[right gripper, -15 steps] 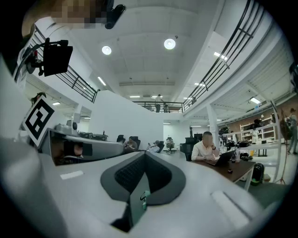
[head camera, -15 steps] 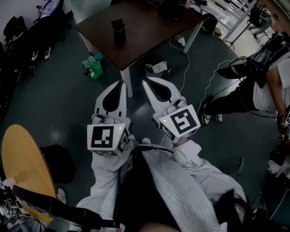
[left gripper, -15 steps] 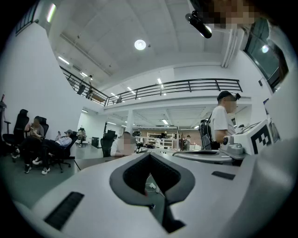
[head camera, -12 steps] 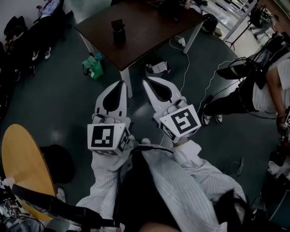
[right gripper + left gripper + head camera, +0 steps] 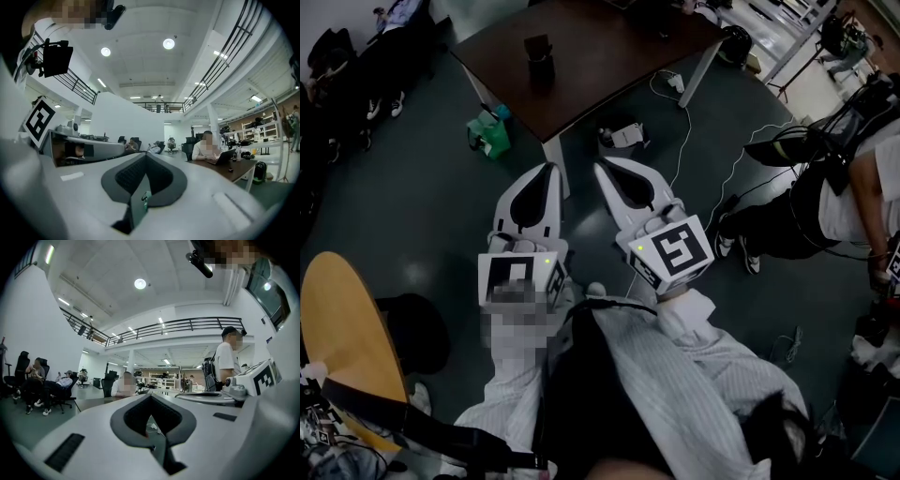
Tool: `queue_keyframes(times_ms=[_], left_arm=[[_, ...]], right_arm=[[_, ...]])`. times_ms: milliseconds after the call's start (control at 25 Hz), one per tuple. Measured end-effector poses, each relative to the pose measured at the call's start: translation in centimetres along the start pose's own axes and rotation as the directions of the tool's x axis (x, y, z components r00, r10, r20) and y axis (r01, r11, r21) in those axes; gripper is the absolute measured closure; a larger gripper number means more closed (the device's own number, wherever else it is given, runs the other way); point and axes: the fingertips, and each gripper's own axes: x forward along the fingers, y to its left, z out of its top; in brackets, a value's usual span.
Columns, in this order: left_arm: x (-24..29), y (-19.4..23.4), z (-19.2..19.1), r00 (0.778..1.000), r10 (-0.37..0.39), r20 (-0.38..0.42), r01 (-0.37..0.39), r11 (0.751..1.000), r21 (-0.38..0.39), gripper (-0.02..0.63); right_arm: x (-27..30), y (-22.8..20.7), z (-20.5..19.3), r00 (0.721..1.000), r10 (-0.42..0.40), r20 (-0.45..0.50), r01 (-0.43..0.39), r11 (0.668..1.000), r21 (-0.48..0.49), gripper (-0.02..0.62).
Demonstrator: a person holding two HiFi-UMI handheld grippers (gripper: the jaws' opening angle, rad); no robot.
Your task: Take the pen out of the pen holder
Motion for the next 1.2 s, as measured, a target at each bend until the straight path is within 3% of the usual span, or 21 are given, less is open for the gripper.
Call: queue_keyframes(times_ms=[360, 560, 760, 1000, 1200], left_arm=[[1.8, 1.5, -3.0, 0.998, 0.032, -0.058, -0.035, 0.999, -0.038, 0.601], [5.5, 6.0, -4.5, 0.996, 0.041, -0.078, -0.044, 0.998, -0.046, 0.601], [11.8, 12.0, -3.0, 0.998, 0.020, -0.057, -0.022, 0.999, -0.034, 0.601], [18.3, 19.9, -1.9, 0.998, -0.025, -0.060, 0.024, 1.000, -0.017, 0.601], [22.2, 24.8, -3.7, 0.994, -0.035, -0.106, 0.031, 0.999, -0.039, 0.601]], right_arm=[[1.4, -1.5, -3.3, 0.999, 0.017, -0.052, -0.013, 0.997, 0.078, 0.592], [6.6, -2.7, -5.5, 0.997, 0.037, -0.074, -0.030, 0.995, 0.095, 0.592], [15.0, -6.5, -5.0, 0.997, 0.021, -0.075, -0.015, 0.997, 0.073, 0.592], [25.2, -9.8, -4.2, 0.998, -0.034, -0.055, 0.038, 0.997, 0.068, 0.592], [30.1, -12.3, -6.7, 0.992, -0.089, -0.091, 0.098, 0.989, 0.110, 0.592]])
